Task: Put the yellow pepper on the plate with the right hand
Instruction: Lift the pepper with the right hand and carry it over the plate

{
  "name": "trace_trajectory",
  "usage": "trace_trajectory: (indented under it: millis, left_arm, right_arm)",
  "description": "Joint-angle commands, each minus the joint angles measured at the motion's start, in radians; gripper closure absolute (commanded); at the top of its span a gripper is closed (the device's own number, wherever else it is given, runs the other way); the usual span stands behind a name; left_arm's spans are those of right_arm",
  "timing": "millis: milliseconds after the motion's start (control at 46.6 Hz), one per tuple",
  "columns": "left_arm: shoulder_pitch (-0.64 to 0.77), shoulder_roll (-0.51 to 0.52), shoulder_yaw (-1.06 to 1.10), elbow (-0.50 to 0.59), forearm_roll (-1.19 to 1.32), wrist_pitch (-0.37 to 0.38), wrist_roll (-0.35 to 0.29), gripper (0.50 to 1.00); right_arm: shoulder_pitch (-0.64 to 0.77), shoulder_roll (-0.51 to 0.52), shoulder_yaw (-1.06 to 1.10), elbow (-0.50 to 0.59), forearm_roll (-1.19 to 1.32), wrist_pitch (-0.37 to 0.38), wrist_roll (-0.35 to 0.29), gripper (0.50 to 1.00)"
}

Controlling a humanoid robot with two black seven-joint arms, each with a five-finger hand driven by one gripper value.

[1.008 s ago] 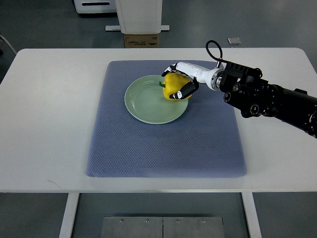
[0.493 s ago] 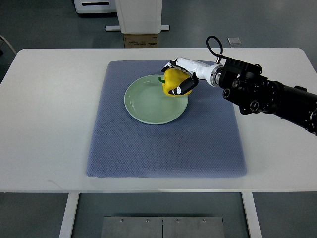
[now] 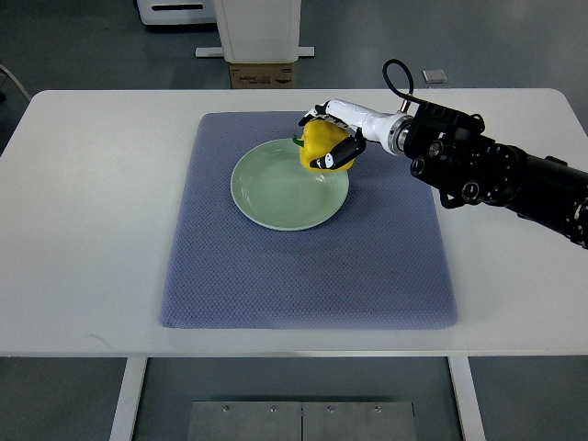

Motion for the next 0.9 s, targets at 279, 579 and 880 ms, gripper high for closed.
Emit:
trace_trajectory:
  millis: [279, 579, 880]
  left_arm:
    - [0.000, 0.000, 0.000, 0.000, 0.000, 0.000, 0.000, 0.500]
    - [0.000, 0.000, 0.000, 0.000, 0.000, 0.000, 0.000, 0.500]
    - [0.000, 0.000, 0.000, 0.000, 0.000, 0.000, 0.000, 0.500]
  right_arm:
    - [0.001, 0.000, 0.005, 0.006, 0.000, 0.000, -0.006, 1.000]
    - [0.004, 0.000, 0.031, 0.008, 0.000, 0.000, -0.008, 1.000]
    - [0.030, 0.000, 0.060, 0.008, 0.001, 0.000, -0.006, 1.000]
